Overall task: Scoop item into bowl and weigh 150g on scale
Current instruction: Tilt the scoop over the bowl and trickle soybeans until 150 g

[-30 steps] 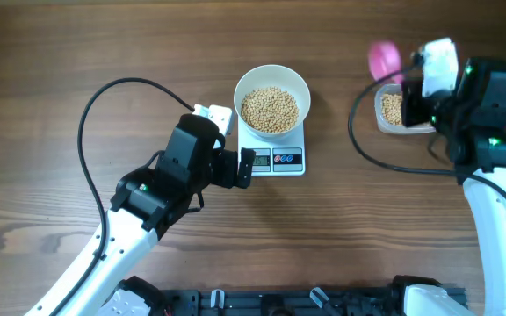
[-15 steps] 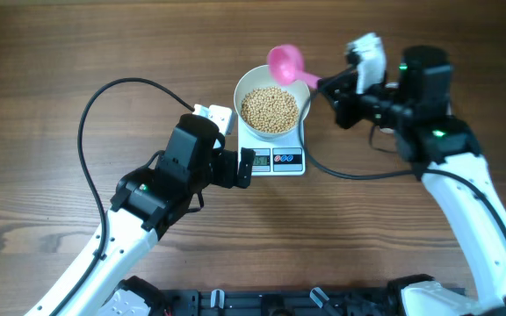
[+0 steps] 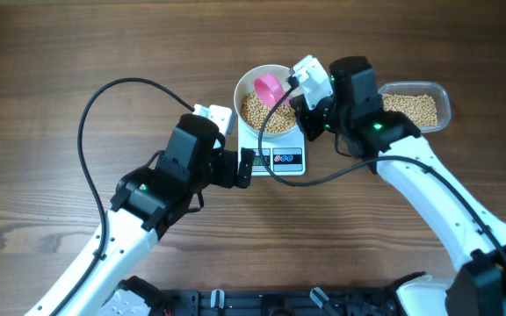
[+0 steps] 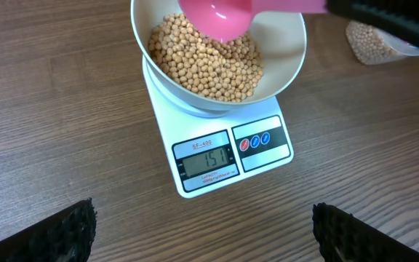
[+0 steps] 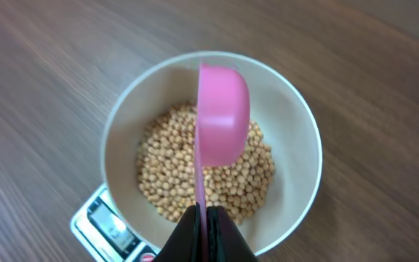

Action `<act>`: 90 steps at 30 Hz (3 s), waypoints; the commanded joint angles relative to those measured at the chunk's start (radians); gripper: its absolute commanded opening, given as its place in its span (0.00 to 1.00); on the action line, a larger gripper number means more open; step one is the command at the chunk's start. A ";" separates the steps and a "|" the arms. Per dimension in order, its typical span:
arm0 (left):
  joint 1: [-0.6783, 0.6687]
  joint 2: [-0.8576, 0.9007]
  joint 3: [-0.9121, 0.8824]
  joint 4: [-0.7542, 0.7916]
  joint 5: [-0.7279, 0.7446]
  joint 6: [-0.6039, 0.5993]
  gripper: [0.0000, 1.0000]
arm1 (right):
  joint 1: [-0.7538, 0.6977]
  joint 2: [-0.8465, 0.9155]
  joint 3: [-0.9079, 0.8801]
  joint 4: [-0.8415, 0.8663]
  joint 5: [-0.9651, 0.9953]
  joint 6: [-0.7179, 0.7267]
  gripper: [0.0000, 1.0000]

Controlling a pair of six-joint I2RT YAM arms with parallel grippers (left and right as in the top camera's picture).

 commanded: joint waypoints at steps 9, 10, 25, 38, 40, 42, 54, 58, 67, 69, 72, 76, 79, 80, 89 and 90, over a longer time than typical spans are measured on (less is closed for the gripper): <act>-0.005 0.006 0.015 0.003 0.009 0.002 1.00 | 0.004 0.066 0.014 -0.007 0.035 -0.046 0.04; -0.005 0.006 0.015 0.003 0.009 0.001 1.00 | 0.004 0.067 0.014 -0.009 0.035 -0.046 0.04; -0.005 0.006 0.015 0.003 0.009 0.001 1.00 | 0.002 0.052 0.017 -0.027 -0.051 0.017 0.04; -0.005 0.006 0.015 0.003 0.009 0.001 1.00 | 0.002 -0.090 0.017 0.002 0.069 0.014 0.04; -0.005 0.006 0.015 0.003 0.009 0.002 1.00 | 0.002 -0.094 0.017 0.001 0.064 0.016 0.04; -0.005 0.006 0.015 0.003 0.009 0.001 1.00 | 0.002 -0.094 0.017 0.000 0.044 0.014 0.04; -0.005 0.006 0.015 0.003 0.009 0.002 1.00 | 0.002 -0.094 0.017 -0.050 0.008 -0.069 0.04; -0.005 0.006 0.015 0.003 0.009 0.001 1.00 | 0.002 -0.092 0.016 -0.052 0.011 -0.141 0.04; -0.005 0.006 0.015 0.003 0.009 0.002 1.00 | 0.002 -0.092 0.016 -0.051 -0.020 0.040 0.04; -0.005 0.006 0.015 0.003 0.009 0.001 1.00 | 0.002 -0.092 0.016 -0.050 -0.041 0.068 0.04; -0.005 0.006 0.015 0.003 0.009 0.001 1.00 | 0.002 -0.092 0.016 -0.049 -0.040 0.115 0.04; -0.005 0.006 0.015 0.003 0.008 0.002 1.00 | 0.002 -0.092 0.016 -0.035 -0.040 0.187 0.04; -0.005 0.006 0.015 0.003 0.009 0.001 1.00 | 0.002 -0.092 0.016 -0.019 -0.040 0.193 0.04; -0.005 0.006 0.015 0.003 0.009 0.001 1.00 | 0.002 -0.092 0.016 -0.015 -0.041 0.193 0.04; -0.005 0.006 0.015 0.003 0.009 0.002 1.00 | 0.002 -0.092 0.016 -0.013 -0.040 0.192 0.04; -0.005 0.006 0.015 0.003 0.009 0.001 1.00 | 0.002 -0.092 0.016 -0.014 -0.040 0.192 0.04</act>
